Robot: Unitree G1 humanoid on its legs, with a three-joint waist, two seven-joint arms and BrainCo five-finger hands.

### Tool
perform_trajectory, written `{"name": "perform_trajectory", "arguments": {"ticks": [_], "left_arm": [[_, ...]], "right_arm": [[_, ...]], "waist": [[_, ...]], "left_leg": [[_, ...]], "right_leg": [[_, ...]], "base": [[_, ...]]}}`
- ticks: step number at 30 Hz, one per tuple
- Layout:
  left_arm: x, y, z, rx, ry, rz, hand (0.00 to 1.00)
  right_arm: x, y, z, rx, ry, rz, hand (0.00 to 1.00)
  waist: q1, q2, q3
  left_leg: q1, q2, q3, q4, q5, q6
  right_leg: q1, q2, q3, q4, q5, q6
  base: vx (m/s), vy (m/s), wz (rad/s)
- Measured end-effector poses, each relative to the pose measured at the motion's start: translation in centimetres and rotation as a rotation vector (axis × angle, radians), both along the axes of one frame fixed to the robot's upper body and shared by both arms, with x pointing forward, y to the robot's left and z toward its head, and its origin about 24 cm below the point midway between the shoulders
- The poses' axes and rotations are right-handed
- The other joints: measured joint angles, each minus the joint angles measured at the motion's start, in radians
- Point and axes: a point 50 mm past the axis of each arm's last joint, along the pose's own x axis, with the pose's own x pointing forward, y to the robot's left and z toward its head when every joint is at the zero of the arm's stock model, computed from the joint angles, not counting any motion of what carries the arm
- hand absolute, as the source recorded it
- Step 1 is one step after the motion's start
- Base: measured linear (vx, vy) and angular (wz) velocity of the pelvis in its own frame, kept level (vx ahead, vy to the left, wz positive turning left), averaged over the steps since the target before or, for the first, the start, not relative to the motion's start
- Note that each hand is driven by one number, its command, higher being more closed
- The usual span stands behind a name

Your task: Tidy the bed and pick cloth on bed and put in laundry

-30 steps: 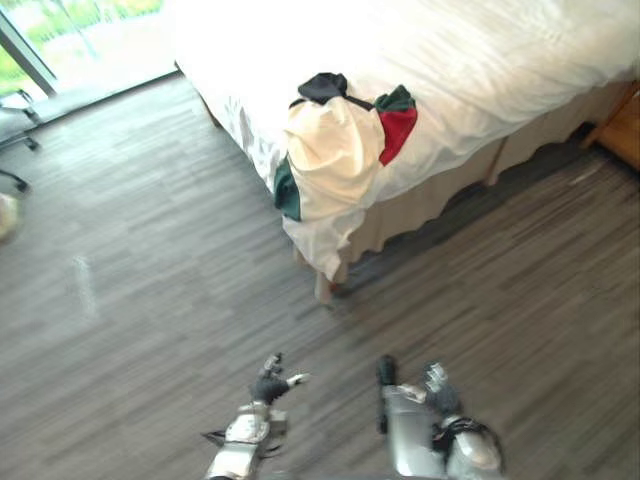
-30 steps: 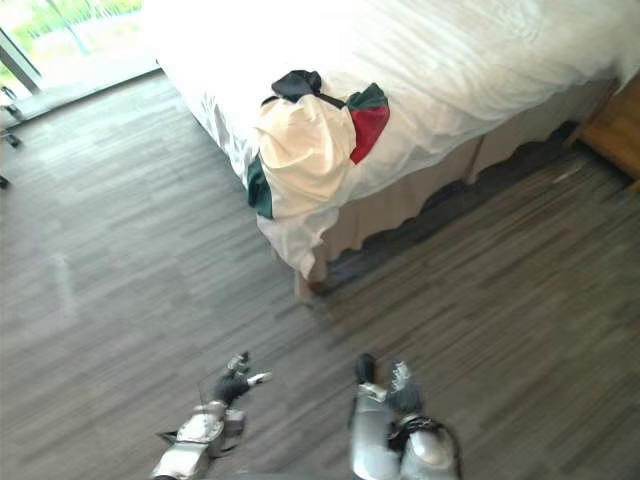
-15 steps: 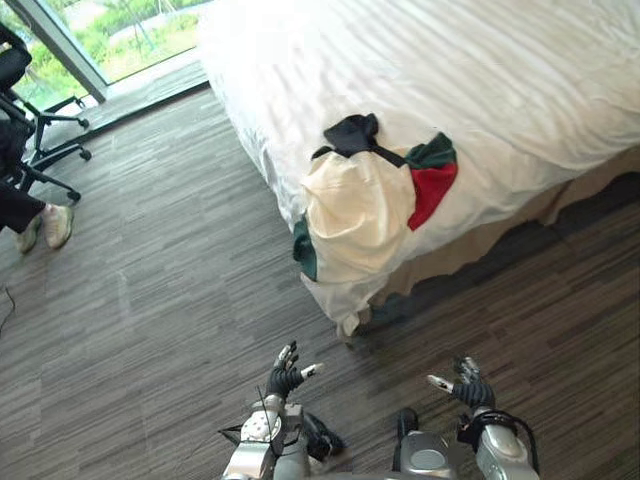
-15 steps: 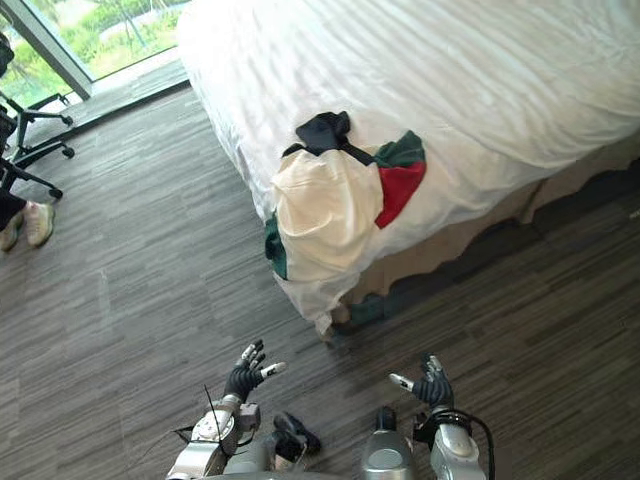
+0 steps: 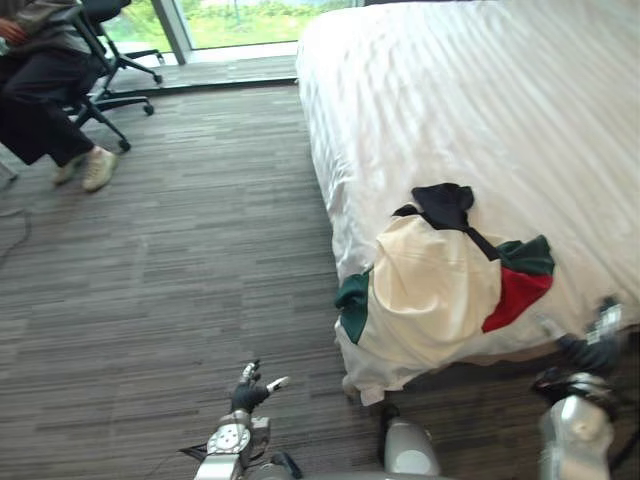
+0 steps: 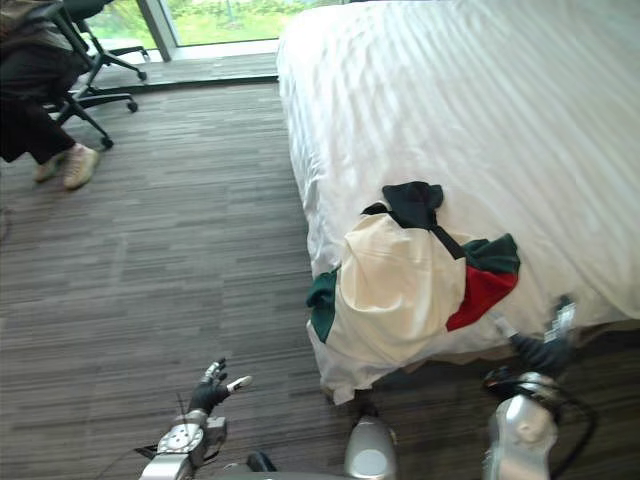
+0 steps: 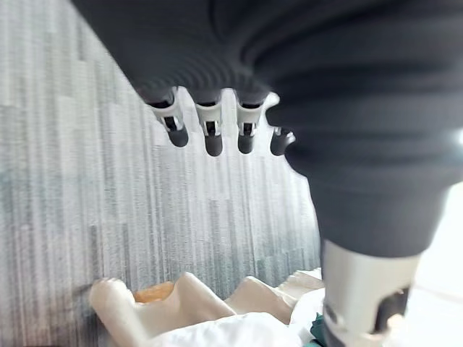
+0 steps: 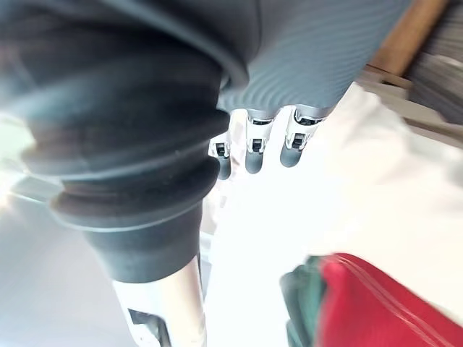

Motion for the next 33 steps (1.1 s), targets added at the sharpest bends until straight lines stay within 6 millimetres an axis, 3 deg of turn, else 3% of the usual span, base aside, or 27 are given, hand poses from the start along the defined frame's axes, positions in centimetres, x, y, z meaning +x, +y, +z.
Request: {"name": "perform_trajectory", "arguments": {"ticks": [4, 8, 12, 15, 17, 18, 19, 22, 25, 30, 33], "left_arm": [[0.3, 0.0, 0.1, 0.000, -0.010, -0.011, 0.00], [0.1, -0.4, 0.0, -0.009, -0.003, -0.041, 0.00], [0.1, -0.6, 0.0, -0.001, -0.004, -0.085, 0.00], [0.5, -1.1, 0.2, -0.007, -0.015, -0.124, 0.00], [1.7, -1.2, 0.7, -0.006, -0.055, -0.132, 0.00], [2.4, -1.7, 1.1, -0.026, -0.083, -0.129, 0.00], [2.9, -1.8, 1.5, -0.031, -0.106, -0.128, 0.00], [4.6, -1.0, 2.7, -0.008, -0.168, -0.134, 0.00], [4.9, -0.6, 3.1, 0.004, -0.192, -0.137, 0.00], [4.6, -0.7, 2.9, 0.001, -0.183, -0.137, 0.00], [4.5, -1.2, 2.8, -0.015, -0.181, -0.140, 0.00]], "right_arm": [[2.4, 3.7, -0.5, -0.070, 0.073, 0.201, 0.00], [4.4, 7.1, -3.0, -0.162, 0.259, 0.427, 0.00], [6.9, 9.4, -5.5, -0.188, 0.406, 0.550, 0.00], [8.0, 9.1, -7.3, -0.187, 0.508, 0.541, 0.00], [10.0, 8.8, -7.2, -0.179, 0.534, 0.515, 0.00], [11.7, 7.8, -5.8, -0.202, 0.508, 0.472, 0.00], [13.0, 6.8, -4.4, -0.213, 0.476, 0.425, 1.00], [15.5, 5.6, -2.0, -0.173, 0.407, 0.334, 1.00], [16.4, 4.8, -1.1, -0.150, 0.395, 0.297, 1.00], [16.9, 5.2, 0.1, -0.149, 0.346, 0.315, 1.00], [16.4, 5.8, -0.6, -0.119, 0.351, 0.355, 1.00]], "waist": [[0.002, -0.007, -0.007], [0.028, -0.001, -0.012], [0.034, 0.013, -0.018], [0.055, 0.016, -0.013], [0.054, -0.005, 0.046], [0.051, 0.050, 0.061], [0.053, 0.077, 0.076], [0.058, 0.075, 0.115], [0.061, 0.075, 0.120], [0.071, 0.092, 0.122], [0.069, 0.104, 0.120]], "left_leg": [[0.005, -0.006, 0.012, 0.000, 0.000, 0.000], [0.024, -0.037, 0.022, 0.005, 0.006, -0.001], [-0.005, -0.060, 0.013, 0.006, 0.006, -0.001], [-0.046, -0.060, -0.011, 0.059, 0.006, -0.001], [-0.126, -0.056, -0.028, 0.156, -0.039, -0.003], [-0.145, -0.079, -0.055, 0.019, 0.031, 0.023], [-0.158, -0.081, -0.039, -0.027, 0.059, 0.044], [-0.178, -0.114, -0.037, -0.065, 0.060, 0.045], [-0.183, -0.125, -0.034, -0.066, 0.058, 0.048], [-0.185, -0.124, -0.028, -0.087, 0.071, 0.052], [-0.153, -0.115, -0.029, -0.121, 0.091, 0.043]], "right_leg": [[0.035, 0.005, 0.003, -0.079, 0.034, 0.008], [0.132, -0.014, -0.004, -0.251, 0.118, 0.030], [0.141, -0.035, -0.020, -0.309, 0.149, 0.040], [0.136, -0.056, -0.052, -0.308, 0.150, 0.039], [0.125, -0.097, -0.061, -0.288, 0.157, 0.030], [0.088, -0.089, -0.065, -0.271, 0.178, 0.031], [0.059, -0.083, -0.060, -0.269, 0.180, 0.036], [0.012, -0.099, -0.058, -0.258, 0.199, 0.059], [0.004, -0.109, -0.050, -0.258, 0.205, 0.057], [-0.011, -0.090, -0.038, -0.278, 0.199, 0.063], [0.010, -0.066, -0.037, -0.282, 0.193, 0.057]], "base": [[0.07, 0.008, -0.09], [0.03, 0.048, -0.02], [-0.02, 0.054, 0.12], [-0.02, 0.017, 0.26], [-0.10, 0.062, 0.32], [-0.19, 0.090, 0.00], [-0.16, 0.082, -0.07], [-0.12, 0.082, -0.06], [-0.10, 0.026, -0.02], [-0.08, -0.064, -0.15], [-0.06, -0.102, -0.07]]}}
